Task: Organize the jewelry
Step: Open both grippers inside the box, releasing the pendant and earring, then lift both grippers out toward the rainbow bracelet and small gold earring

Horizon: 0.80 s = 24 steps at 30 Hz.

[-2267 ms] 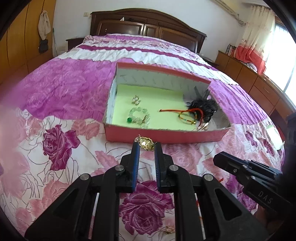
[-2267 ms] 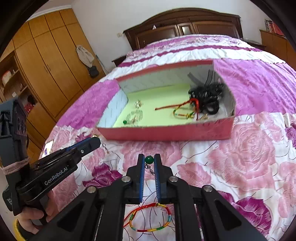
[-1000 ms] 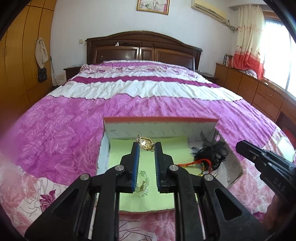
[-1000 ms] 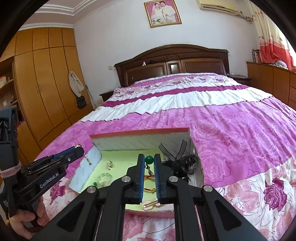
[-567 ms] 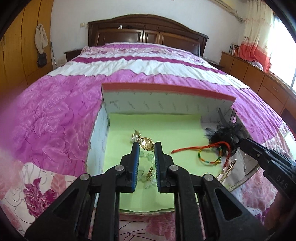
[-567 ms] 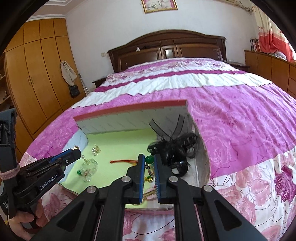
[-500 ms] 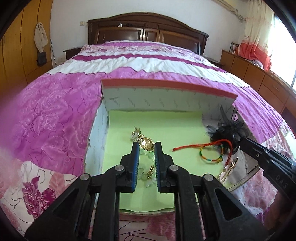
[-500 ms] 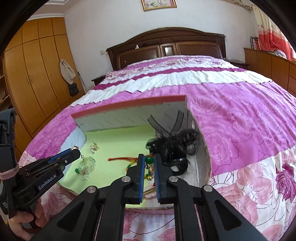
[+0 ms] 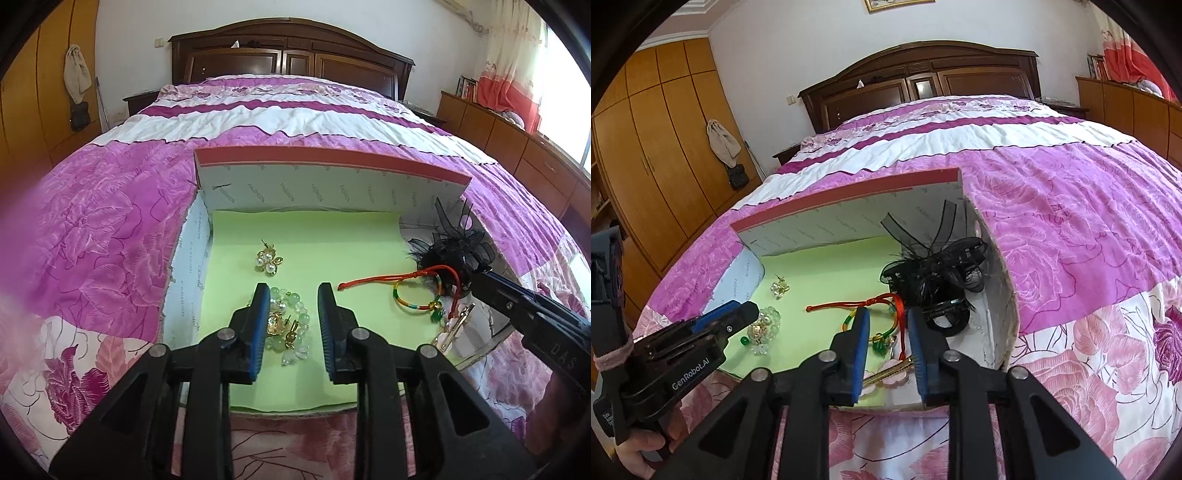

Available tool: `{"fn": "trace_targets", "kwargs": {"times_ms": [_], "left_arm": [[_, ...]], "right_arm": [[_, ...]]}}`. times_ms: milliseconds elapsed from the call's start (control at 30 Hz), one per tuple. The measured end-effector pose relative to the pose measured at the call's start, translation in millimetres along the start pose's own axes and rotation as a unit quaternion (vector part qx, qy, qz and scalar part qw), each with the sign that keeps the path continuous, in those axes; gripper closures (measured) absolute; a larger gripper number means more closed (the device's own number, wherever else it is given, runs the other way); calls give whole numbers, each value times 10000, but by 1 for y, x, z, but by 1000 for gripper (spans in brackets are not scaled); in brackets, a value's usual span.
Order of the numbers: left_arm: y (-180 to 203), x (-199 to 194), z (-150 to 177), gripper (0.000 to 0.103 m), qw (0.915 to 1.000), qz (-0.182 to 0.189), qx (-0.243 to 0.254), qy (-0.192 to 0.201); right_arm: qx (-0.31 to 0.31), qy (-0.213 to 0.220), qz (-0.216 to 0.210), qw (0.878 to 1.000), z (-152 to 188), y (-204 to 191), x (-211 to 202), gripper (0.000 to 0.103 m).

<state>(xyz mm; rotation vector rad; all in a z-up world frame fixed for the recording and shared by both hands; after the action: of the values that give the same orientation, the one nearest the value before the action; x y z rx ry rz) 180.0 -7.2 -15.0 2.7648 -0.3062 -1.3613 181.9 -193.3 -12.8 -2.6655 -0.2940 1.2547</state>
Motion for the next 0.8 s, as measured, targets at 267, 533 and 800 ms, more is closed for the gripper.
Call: {"fn": "trace_targets", "kwargs": {"times_ms": [267, 533, 800], "left_arm": [[0, -24, -1, 83, 9999, 40, 22, 131], [0, -55, 2, 82, 9998, 84, 30, 197], [-12, -82, 19, 81, 9997, 182, -138, 95]], "right_arm": [[61, 182, -170, 9997, -2, -3, -24, 73], [177, 231, -443, 9986, -1, -9, -58, 73], [114, 66, -497, 9987, 15, -19, -91, 73]]}}
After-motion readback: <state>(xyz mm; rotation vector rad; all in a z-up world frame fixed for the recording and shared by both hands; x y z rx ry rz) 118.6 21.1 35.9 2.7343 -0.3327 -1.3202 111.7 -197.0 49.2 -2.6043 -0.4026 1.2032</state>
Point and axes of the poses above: each gripper's, at about its wrist camera, not at the fingertips, and x roughly the way its jaws point, y to its right, z to its underside, the point moved 3 cm from there along x, roughly the way its jaws point, and after that the axes turned 9 degrees about -y, right-handed, at the moved point
